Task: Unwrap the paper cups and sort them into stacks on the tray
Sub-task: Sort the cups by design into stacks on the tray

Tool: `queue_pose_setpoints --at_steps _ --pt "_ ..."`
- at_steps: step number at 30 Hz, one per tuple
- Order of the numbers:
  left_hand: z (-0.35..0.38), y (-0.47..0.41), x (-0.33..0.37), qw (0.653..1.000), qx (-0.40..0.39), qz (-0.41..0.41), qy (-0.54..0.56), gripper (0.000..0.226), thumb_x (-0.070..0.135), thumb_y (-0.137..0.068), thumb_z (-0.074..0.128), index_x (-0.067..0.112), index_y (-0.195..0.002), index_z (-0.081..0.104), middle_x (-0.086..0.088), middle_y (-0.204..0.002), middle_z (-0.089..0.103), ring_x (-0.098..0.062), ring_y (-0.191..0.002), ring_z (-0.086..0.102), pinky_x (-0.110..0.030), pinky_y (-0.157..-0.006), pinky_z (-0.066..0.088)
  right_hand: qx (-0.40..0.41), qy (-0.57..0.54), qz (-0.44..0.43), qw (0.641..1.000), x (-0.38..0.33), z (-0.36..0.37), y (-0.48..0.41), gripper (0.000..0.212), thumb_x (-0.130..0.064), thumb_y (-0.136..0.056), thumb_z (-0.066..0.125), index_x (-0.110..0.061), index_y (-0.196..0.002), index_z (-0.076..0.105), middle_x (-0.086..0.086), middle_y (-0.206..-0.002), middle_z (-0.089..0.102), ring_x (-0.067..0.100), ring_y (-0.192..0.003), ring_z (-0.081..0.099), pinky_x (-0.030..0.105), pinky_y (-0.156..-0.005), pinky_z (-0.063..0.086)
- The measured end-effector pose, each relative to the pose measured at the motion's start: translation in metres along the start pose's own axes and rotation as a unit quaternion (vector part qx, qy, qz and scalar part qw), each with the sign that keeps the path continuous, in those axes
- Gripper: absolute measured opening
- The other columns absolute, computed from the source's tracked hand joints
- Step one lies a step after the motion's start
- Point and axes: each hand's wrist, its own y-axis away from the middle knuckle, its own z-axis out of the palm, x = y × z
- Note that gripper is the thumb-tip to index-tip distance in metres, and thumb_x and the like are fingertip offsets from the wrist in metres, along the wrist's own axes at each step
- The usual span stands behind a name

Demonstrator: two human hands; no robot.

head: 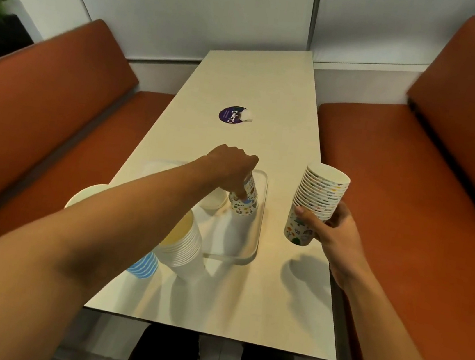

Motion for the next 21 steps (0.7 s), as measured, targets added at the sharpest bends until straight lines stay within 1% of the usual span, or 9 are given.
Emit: queue_pose_setpoints --at_steps 2,6,10,13,16,19,21 --pt "0.004 -0.004 0.004 1.000 -0.007 0.016 -0.021 0.075 0.059 -0.077 0.082 0.016 -0.130 0.050 -0.008 -0.117 0.066 -0.024 -0.090 0.054 -0.035 -0.073 0.039 0.000 0.003 0.004 1.000 0.002 0.000 -0.001 0.077 -0.030 -0.069 0.086 -0.017 -0.138 0.056 -0.001 -0.124 0.074 0.016 -0.115 0.070 0.044 -0.102 0.056" --pt "0.014 -0.014 0.010 0.998 -0.011 0.048 -0.047 0.076 0.059 -0.078 0.082 0.017 -0.132 0.050 -0.006 -0.120 0.067 -0.027 -0.106 0.063 -0.035 -0.077 0.040 -0.001 0.002 0.013 1.000 0.004 0.001 -0.003 0.080 -0.031 -0.067 0.087 -0.019 -0.139 0.055 -0.002 -0.125 0.073 0.017 -0.117 0.069 0.045 -0.103 0.055" --pt "0.022 -0.021 0.013 0.997 0.006 0.062 -0.055 0.076 0.061 -0.076 0.081 0.016 -0.129 0.050 -0.006 -0.117 0.067 -0.027 -0.107 0.063 -0.035 -0.077 0.038 0.002 0.006 0.013 1.000 0.002 0.005 -0.003 0.083 -0.035 -0.064 0.088 -0.021 -0.139 0.055 -0.004 -0.125 0.073 0.017 -0.117 0.069 0.045 -0.104 0.055" --pt "0.024 -0.023 0.014 0.997 0.019 0.060 -0.048 0.077 0.061 -0.075 0.082 0.016 -0.129 0.051 -0.006 -0.116 0.067 -0.026 -0.105 0.063 -0.035 -0.075 0.039 0.000 0.005 0.011 1.000 -0.001 0.010 -0.001 0.083 -0.035 -0.064 0.088 -0.022 -0.139 0.055 -0.005 -0.125 0.073 0.014 -0.116 0.069 0.042 -0.101 0.056" --pt "0.024 -0.023 0.013 0.997 0.014 0.057 -0.039 0.081 0.063 -0.073 0.083 0.017 -0.132 0.050 -0.006 -0.118 0.068 -0.027 -0.106 0.063 -0.036 -0.076 0.041 -0.006 0.002 0.009 1.000 -0.004 0.017 0.003 0.076 -0.032 -0.065 0.087 -0.024 -0.135 0.058 -0.008 -0.120 0.074 0.009 -0.110 0.070 0.038 -0.097 0.057" --pt "0.015 -0.021 0.009 0.999 0.014 0.051 -0.011 0.092 0.065 -0.070 0.084 0.020 -0.141 0.045 -0.005 -0.125 0.065 -0.028 -0.114 0.061 -0.039 -0.085 0.047 -0.009 -0.005 0.014 1.000 -0.008 0.022 0.006 0.074 -0.031 -0.067 0.087 -0.024 -0.134 0.058 -0.008 -0.119 0.075 0.008 -0.110 0.071 0.038 -0.097 0.056" --pt "-0.003 -0.014 0.004 0.998 0.032 0.040 0.035 0.089 0.056 -0.077 0.083 0.021 -0.148 0.041 -0.008 -0.132 0.062 -0.030 -0.120 0.058 -0.039 -0.088 0.046 -0.011 -0.009 0.012 1.000 -0.013 0.023 0.009 0.072 -0.031 -0.068 0.086 -0.025 -0.133 0.059 -0.008 -0.120 0.075 0.010 -0.112 0.070 0.038 -0.097 0.055"
